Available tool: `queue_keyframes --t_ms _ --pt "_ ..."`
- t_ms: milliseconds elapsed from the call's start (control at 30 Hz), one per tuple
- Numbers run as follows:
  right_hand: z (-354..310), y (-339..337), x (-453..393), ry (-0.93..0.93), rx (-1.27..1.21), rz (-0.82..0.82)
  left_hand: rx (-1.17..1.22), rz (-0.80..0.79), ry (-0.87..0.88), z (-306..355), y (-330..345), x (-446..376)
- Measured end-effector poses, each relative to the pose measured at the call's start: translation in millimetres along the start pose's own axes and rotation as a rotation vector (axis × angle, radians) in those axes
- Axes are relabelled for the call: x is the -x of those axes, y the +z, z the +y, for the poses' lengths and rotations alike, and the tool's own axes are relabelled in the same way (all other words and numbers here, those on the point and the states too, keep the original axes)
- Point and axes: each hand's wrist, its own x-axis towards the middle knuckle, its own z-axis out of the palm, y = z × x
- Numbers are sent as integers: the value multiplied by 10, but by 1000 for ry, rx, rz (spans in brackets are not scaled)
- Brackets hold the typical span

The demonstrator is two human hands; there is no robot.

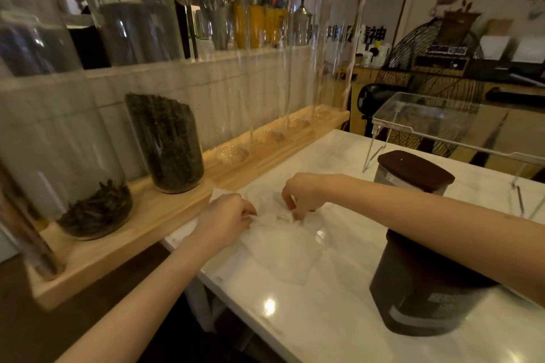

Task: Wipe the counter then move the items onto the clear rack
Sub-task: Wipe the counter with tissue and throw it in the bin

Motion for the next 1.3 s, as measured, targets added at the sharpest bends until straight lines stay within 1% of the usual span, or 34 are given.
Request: queue_keyframes --t_ms 100,233,333,467,700,933,1133,1233,1300 --pt "42 -2 13 -7 -28 8 -16 71 28 35 42 14" --pt "118 -73 90 -9 -78 29 41 86 52 46 31 -21" --pt "193 -143 199 -7 -134 90 109 84 81 75 -31 -64" --pt "275 -226 432 -20 -274 186 182 150 129 160 -137 -138" --pt "282 -258 939 -9 -379 390 234 238 182 372 -391 -147" --pt "338 -194 1530 90 -479 709 288 283 306 770 -689 -165" --pt "387 -69 2196 200 -516 933 291 365 427 1271 -887 56" --pt "399 26 2578 259 -520 1007 299 364 510 1621 -951 220" --pt "399 133 2855 307 -537 1029 324 353 561 1869 -946 386"
